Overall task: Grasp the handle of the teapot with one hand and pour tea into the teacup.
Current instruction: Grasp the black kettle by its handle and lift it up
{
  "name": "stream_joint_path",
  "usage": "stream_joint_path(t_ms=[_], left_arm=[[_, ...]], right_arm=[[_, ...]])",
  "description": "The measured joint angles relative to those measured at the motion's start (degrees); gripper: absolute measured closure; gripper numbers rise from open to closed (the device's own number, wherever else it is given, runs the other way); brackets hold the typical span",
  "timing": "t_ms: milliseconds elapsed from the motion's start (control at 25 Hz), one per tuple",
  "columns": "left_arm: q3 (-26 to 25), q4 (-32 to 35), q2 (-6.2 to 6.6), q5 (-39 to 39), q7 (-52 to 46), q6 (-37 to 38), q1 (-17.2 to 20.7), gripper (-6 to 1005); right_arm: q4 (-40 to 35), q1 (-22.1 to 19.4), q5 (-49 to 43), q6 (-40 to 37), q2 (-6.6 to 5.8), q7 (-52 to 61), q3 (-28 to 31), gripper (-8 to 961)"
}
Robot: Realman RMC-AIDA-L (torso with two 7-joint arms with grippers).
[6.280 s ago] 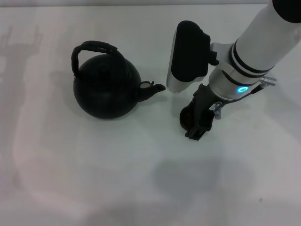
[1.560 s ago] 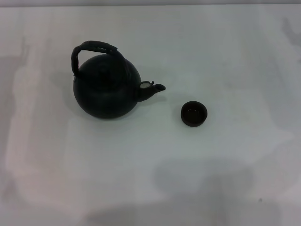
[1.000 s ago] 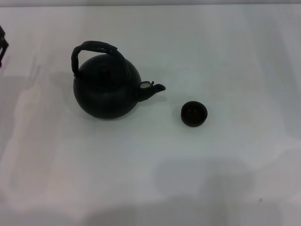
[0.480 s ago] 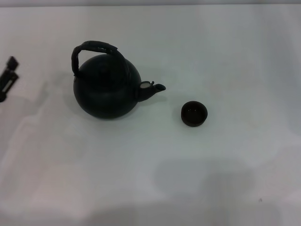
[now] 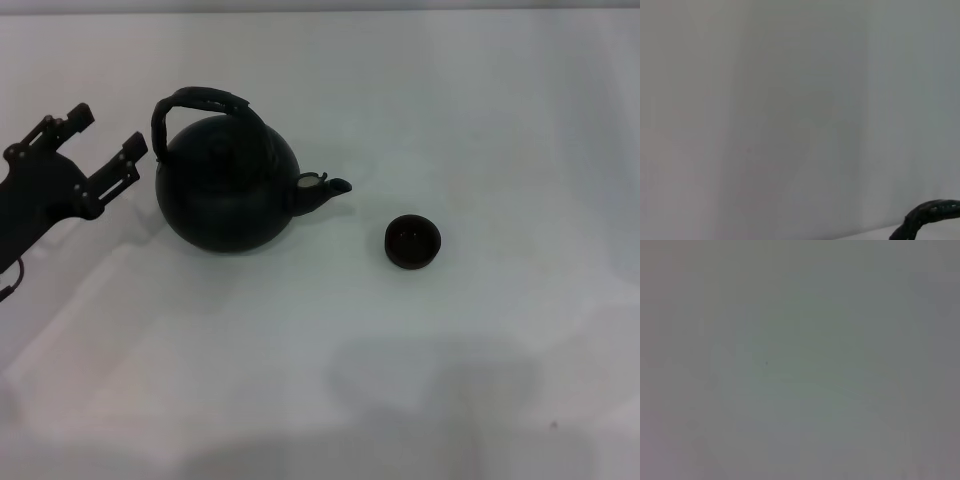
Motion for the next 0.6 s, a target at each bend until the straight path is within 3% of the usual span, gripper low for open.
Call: stream_joint_path(t_ms=[360, 600], left_arm=[[0.16, -0.77, -0.14, -0.02, -0.04, -0.07, 0.12, 242], [0.2, -0.79, -0.87, 0.52, 0.26, -3.28, -2.19, 243]], right_arm=[[-0.42, 0.21, 0.0, -0.01, 0.05, 0.04, 1.94, 118], [-0.19, 0.8, 0.0, -0.48, 0.11, 0.04, 2.09, 118]])
